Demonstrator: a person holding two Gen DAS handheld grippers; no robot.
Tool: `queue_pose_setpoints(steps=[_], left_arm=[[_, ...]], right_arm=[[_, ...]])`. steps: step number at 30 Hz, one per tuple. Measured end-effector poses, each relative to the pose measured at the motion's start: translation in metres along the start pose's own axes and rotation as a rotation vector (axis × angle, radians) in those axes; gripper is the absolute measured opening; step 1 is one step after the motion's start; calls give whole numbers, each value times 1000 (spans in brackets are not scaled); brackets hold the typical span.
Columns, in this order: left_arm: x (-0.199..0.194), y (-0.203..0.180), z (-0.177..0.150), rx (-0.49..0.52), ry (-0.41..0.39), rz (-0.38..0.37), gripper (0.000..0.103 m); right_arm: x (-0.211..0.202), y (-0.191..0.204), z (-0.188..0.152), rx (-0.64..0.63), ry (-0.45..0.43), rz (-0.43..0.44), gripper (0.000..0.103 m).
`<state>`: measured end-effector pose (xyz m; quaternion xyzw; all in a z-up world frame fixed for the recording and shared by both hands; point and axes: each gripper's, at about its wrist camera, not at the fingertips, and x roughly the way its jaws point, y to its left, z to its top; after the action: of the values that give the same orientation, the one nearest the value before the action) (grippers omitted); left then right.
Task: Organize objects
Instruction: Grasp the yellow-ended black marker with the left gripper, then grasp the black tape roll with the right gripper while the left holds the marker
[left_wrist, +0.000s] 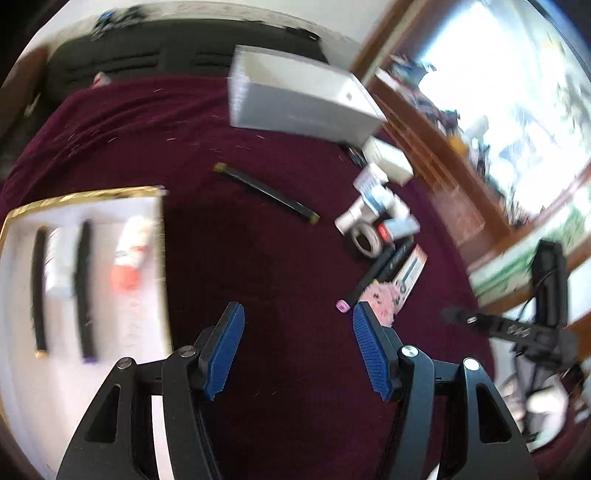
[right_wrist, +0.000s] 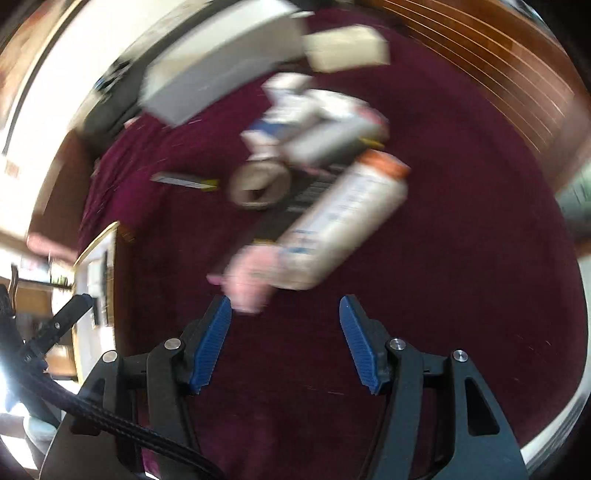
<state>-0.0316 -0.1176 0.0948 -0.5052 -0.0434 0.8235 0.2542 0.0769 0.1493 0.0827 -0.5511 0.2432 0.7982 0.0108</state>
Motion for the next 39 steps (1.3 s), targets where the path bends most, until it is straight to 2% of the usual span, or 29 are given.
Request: queue_pose_setpoints(steps=[2, 4, 6, 9, 12, 14, 17, 20, 23, 24, 26, 28, 32, 36, 39], left_arm=[[16, -17, 1, 46, 16, 32, 55], [29, -23, 10, 18, 18, 32, 55], [39, -13, 26, -77, 9, 39, 55], [56, 13, 57, -293, -27, 55, 55], [80, 33, 81, -472, -45, 110, 55], [96, 33, 90, -503, -34, 150, 55], [119, 24, 103, -456, -38, 315, 55], [143, 13, 111, -346, -18, 477, 56], [160, 4, 110, -237, 18, 519, 53], [159, 2, 106, -211, 14, 493, 45], [155, 1, 100, -188, 30, 431, 14], [149, 5, 91, -192, 57, 360, 11], [125, 16, 61, -215, 56, 287, 11], [94, 11, 28, -191, 50, 246, 11], [77, 6, 6, -176, 44, 230, 11]], right_arm=[[-4, -26, -1, 36, -5, -9, 60], [-5, -44, -3, 63, -2, -1, 60], [-10, -55, -3, 77, 0, 2, 60], [-13, -67, -4, 63, -7, -10, 60], [-15, -81, -9, 63, 1, -9, 60], [-17, -92, -12, 75, 4, -11, 60], [-21, -107, -14, 91, 4, -11, 60], [-29, -117, -14, 98, -9, -18, 60], [-36, -121, -10, 92, -21, -25, 60], [-38, -121, -7, 86, -27, -26, 60], [-41, -117, -2, 76, -39, -16, 60], [-39, -106, 5, 42, -40, -1, 60], [-27, -71, 22, -47, -24, 53, 60], [-8, -19, 46, -178, -11, 118, 60], [11, 26, 64, -294, -8, 119, 60]])
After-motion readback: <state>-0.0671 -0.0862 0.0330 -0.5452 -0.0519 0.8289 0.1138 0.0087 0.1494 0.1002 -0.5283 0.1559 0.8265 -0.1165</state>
